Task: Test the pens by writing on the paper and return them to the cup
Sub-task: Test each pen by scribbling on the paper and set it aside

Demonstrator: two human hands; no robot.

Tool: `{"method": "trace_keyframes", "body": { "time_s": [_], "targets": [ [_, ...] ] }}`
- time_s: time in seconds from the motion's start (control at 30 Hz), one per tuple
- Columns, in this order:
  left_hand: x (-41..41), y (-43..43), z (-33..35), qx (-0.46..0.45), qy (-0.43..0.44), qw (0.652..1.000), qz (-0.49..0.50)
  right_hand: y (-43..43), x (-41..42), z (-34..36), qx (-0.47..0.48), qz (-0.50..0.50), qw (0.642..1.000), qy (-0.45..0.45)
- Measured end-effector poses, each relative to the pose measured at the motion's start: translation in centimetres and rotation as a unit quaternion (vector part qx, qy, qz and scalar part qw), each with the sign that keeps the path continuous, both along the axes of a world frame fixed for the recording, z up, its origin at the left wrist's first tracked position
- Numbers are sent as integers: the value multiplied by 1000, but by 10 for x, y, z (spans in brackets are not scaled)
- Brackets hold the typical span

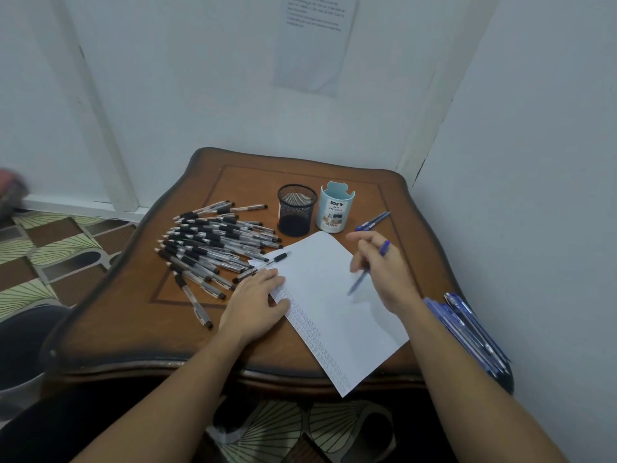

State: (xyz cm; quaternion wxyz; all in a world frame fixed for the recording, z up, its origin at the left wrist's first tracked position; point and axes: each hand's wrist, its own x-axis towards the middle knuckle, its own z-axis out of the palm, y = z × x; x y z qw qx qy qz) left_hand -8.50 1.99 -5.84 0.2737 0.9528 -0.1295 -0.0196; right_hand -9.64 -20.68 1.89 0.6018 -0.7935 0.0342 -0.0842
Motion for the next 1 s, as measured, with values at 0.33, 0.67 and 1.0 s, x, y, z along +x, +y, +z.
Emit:
{"method": "trace_keyframes", "body": {
  "time_s": [0.33, 0.67, 1.0],
  "targets": [
    [1, 1, -1, 16, 0, 1000, -13, 9, -43, -43, 147, 72, 980, 112],
    [2, -1, -1, 17, -5, 1000, -8, 11, -53, -59, -18, 100, 991, 83],
    [3, -1, -1, 16, -4, 1000, -1, 13, -59, -59, -38, 96, 991, 83]
  ]
}}
